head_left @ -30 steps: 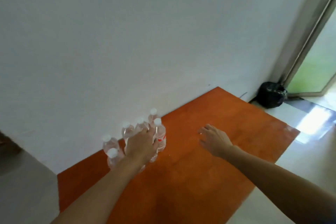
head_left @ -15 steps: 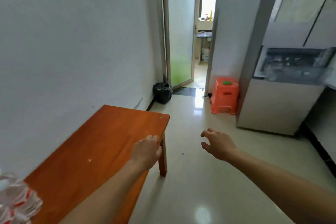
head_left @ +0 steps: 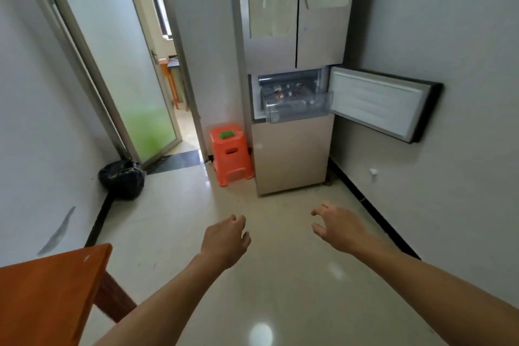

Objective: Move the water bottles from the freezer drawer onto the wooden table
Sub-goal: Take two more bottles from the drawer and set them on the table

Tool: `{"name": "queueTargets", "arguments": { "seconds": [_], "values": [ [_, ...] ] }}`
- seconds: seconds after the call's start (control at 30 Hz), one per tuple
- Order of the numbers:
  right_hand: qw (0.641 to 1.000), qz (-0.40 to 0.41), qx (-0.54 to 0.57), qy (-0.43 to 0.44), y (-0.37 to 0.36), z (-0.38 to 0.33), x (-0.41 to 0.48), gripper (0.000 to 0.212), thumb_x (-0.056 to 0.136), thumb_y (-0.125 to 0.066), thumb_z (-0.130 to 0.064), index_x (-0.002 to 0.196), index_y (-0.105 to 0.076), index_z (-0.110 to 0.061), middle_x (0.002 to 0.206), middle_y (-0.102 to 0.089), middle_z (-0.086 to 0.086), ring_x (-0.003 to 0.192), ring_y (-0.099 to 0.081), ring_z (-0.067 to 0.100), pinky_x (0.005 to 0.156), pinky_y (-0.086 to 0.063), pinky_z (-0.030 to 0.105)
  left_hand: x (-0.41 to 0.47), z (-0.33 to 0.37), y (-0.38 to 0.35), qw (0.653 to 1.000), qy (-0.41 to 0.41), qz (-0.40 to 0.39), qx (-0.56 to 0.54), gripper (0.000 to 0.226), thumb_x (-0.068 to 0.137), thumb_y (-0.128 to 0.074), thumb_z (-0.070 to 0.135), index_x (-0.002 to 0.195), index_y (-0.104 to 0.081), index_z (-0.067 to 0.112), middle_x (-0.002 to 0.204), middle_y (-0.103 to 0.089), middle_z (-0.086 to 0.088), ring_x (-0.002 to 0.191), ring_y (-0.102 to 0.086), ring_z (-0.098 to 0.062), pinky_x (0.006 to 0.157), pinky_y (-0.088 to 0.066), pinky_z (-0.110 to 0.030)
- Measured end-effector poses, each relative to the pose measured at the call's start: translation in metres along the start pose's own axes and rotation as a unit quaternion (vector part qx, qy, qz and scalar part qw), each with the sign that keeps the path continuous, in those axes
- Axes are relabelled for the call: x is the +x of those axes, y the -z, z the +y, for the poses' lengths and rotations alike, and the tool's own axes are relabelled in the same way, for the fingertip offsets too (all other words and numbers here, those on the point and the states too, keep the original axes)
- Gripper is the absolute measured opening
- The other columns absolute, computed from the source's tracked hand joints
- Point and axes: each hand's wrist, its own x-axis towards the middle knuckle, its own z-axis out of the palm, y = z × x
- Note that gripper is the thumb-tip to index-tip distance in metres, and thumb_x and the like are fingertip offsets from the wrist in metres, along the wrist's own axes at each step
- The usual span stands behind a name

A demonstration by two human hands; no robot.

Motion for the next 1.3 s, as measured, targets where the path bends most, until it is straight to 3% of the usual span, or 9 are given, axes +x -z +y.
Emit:
{"name": "queueTargets", "arguments": {
  "seconds": [0.37,0.67,0.87,1.03,1.13,1.3],
  "values": [
    [0.996,0.03,0.002,-0.09,0.032,0.129,0.199,0.035,0.093,-0.048,-0.04,0.124,-0.054,-0.024,0.121,-0.054,-0.001,0.107,-0.055,0.018,0.084,-0.047,0.032,0.273,0.037,-0.01,0.994,-0.105,0.008,-0.011,0.024,0.092,-0.045,0.039,0.101,-0.053,0.019,0.1,-0.059,0.001,0.086,-0.058,-0.02,0.076,-0.051,-0.036],
    [0.991,0.024,0.037,-0.127,0.029,0.222,0.336,0.037,0.093,-0.05,-0.045,0.125,-0.053,-0.026,0.12,-0.055,-0.005,0.105,-0.055,0.014,0.085,-0.048,0.03,0.458,0.058,-0.021,0.992,-0.121,-0.029,0.013,0.022,0.093,-0.041,0.037,0.094,-0.049,0.017,0.098,-0.058,-0.003,0.085,-0.061,-0.027,0.067,-0.045,-0.036],
    [0.994,0.017,0.054,-0.098,0.022,0.29,0.459,0.035,0.093,-0.053,-0.043,0.123,-0.055,-0.026,0.112,-0.055,-0.007,0.093,-0.056,0.012,0.079,-0.048,0.026,0.572,0.065,-0.047,0.996,-0.077,-0.038,0.027,0.022,0.092,-0.043,0.036,0.098,-0.051,0.017,0.103,-0.059,-0.004,0.092,-0.061,-0.028,0.073,-0.047,-0.036],
    [0.998,0.003,0.051,-0.044,0.039,0.332,0.568,0.037,0.093,-0.054,-0.043,0.126,-0.053,-0.025,0.117,-0.055,-0.006,0.096,-0.057,0.011,0.08,-0.049,0.027,0.662,0.061,-0.043,0.999,-0.031,-0.024,0.023,0.022,0.091,-0.045,0.038,0.096,-0.051,0.018,0.101,-0.061,-0.003,0.088,-0.063,-0.026,0.076,-0.053,-0.039],
    [0.999,0.005,0.051,-0.012,0.052,0.336,0.631,0.036,0.094,-0.055,-0.04,0.126,-0.053,-0.025,0.12,-0.055,-0.006,0.102,-0.057,0.011,0.078,-0.042,0.023,0.694,0.048,-0.04,1.0,0.018,-0.013,0.004,0.022,0.09,-0.045,0.039,0.095,-0.051,0.018,0.098,-0.06,-0.003,0.086,-0.062,-0.026,0.074,-0.053,-0.038],
    [0.997,-0.006,0.073,0.041,0.039,0.31,0.727,0.036,0.09,-0.059,-0.042,0.123,-0.055,-0.027,0.117,-0.058,-0.008,0.102,-0.057,0.008,0.087,-0.05,0.028,0.732,0.013,-0.051,0.997,0.069,-0.023,0.007,0.022,0.091,-0.044,0.039,0.097,-0.051,0.019,0.099,-0.061,-0.002,0.088,-0.063,-0.026,0.074,-0.051,-0.035]
  ]
}}
